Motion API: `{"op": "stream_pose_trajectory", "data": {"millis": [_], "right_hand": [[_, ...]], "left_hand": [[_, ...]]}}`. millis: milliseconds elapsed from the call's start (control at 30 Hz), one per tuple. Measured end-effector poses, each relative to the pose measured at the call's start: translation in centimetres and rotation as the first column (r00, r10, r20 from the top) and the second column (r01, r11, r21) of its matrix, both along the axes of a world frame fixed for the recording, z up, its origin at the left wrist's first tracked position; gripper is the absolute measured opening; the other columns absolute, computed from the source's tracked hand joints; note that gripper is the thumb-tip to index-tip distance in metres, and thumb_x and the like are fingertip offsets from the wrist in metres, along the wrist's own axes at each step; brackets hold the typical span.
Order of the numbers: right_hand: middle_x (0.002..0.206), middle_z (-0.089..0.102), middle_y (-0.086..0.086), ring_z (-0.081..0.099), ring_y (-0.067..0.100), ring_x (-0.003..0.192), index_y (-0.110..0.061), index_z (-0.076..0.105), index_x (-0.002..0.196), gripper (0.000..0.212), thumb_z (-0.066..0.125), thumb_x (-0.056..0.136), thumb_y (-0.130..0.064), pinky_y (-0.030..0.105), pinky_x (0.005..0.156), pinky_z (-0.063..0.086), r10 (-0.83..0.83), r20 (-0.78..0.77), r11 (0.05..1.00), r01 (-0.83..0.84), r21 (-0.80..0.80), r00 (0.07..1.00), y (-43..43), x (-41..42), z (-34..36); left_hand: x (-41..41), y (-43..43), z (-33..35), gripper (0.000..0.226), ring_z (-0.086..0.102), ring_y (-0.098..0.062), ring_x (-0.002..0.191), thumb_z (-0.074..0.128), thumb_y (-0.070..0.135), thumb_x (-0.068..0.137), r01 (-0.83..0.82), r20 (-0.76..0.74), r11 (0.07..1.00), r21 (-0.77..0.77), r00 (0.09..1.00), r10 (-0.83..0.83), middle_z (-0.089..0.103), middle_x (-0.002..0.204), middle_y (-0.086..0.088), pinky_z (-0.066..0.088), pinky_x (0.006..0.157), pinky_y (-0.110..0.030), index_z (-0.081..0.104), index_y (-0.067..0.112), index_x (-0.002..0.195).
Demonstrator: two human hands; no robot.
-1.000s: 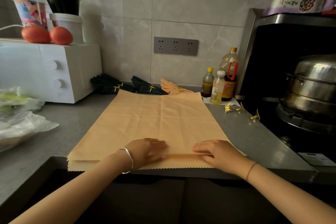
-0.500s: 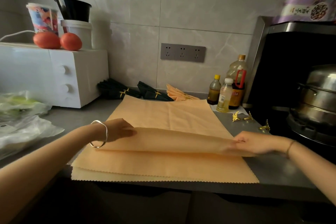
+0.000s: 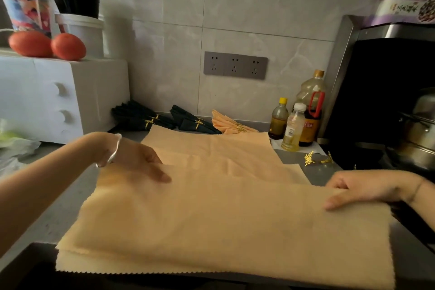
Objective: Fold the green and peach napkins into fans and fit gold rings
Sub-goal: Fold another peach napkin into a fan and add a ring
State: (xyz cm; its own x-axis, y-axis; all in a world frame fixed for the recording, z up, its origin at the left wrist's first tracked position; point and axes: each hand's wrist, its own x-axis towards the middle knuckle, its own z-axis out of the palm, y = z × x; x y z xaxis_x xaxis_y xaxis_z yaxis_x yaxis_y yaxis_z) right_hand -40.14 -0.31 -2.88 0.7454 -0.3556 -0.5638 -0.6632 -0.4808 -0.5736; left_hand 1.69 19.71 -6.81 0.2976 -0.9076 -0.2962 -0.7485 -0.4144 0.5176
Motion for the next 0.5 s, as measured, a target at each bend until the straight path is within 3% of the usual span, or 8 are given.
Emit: {"op": "stream_pose_trajectory", "data": {"millis": [100,200,333,500], "right_hand": [[0.087,0.072,-0.003,0.064,0.007,0.075,-0.015,0.07,0.084,0.04,0.054,0.083,-0.052,0.018,0.068,0.046,-0.081,0.072,0.982,0.092,-0.167,0.994,-2.1,2.4,-1.7],[0.067,0.051,-0.001,0.045,0.01,0.062,-0.002,0.06,0.075,0.07,0.05,0.075,-0.071,0.024,0.059,0.035,-0.018,0.183,0.886,0.1,-0.452,0.983,-5.2,4.7,-4.2],[0.073,0.065,0.001,0.054,0.009,0.066,-0.013,0.069,0.073,0.028,0.063,0.086,-0.036,0.027,0.062,0.042,-0.076,0.288,0.736,0.249,-0.629,0.955,-8.2,7.7,-6.7],[0.07,0.062,0.0,0.054,0.01,0.066,-0.013,0.064,0.07,0.027,0.06,0.085,-0.035,0.026,0.058,0.037,-0.152,0.29,0.668,0.315,-0.674,0.945,-11.0,10.3,-8.4]], "left_hand": [[0.8,-2.1,-0.8,0.029,0.068,-0.014,0.07,0.079,0.047,0.067,-0.117,0.066,0.978,-0.174,0.989,0.13,0.073,0.078,0.001,0.057,0.073,-0.031,0.077,0.021,0.081],[1.2,-4.3,-0.5,0.021,0.061,-0.009,0.071,0.068,0.034,0.085,-0.048,0.178,0.99,-0.131,0.981,0.071,0.068,0.079,0.006,0.049,0.065,-0.016,0.075,0.017,0.096],[2.2,-7.6,-3.1,0.024,0.057,-0.013,0.079,0.066,0.034,0.086,-0.089,0.353,0.958,-0.273,0.917,0.186,0.063,0.087,0.005,0.041,0.061,-0.018,0.072,0.015,0.099],[2.6,-11.0,-5.5,0.02,0.049,-0.013,0.085,0.064,0.03,0.089,-0.162,0.382,0.926,-0.341,0.876,0.295,0.061,0.101,0.0,0.036,0.065,-0.018,0.066,0.017,0.104]]}}
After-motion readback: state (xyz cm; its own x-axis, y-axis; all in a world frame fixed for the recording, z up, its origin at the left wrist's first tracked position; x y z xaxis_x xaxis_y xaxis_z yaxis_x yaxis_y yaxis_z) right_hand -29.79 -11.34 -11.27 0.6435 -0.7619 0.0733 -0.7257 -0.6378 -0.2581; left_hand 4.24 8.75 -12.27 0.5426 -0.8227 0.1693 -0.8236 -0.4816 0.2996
